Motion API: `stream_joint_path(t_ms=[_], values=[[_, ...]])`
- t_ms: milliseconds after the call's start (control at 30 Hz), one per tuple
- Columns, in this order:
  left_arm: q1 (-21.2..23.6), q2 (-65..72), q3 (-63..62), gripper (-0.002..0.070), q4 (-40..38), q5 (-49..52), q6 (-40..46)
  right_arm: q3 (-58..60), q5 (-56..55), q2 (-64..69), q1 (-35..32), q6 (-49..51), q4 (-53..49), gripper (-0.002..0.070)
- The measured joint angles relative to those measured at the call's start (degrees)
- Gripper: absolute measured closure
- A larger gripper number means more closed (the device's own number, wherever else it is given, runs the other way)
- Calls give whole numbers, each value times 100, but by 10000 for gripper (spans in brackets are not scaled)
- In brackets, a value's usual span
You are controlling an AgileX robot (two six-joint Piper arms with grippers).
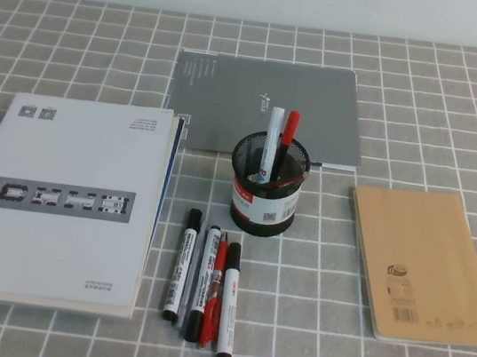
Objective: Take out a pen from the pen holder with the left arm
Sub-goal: 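Take a marker out of the pen holder and lay it on the table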
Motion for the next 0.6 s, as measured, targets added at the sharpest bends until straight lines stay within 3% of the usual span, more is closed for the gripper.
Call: stream_joint_path(t_ms=[433, 600], values=[[0, 0, 0, 679, -56, -51, -111, 0, 0, 0, 0, 0, 0, 689], [0, 0, 0, 679, -911, -835, -1057, 0, 0, 0, 0, 0, 0, 689]])
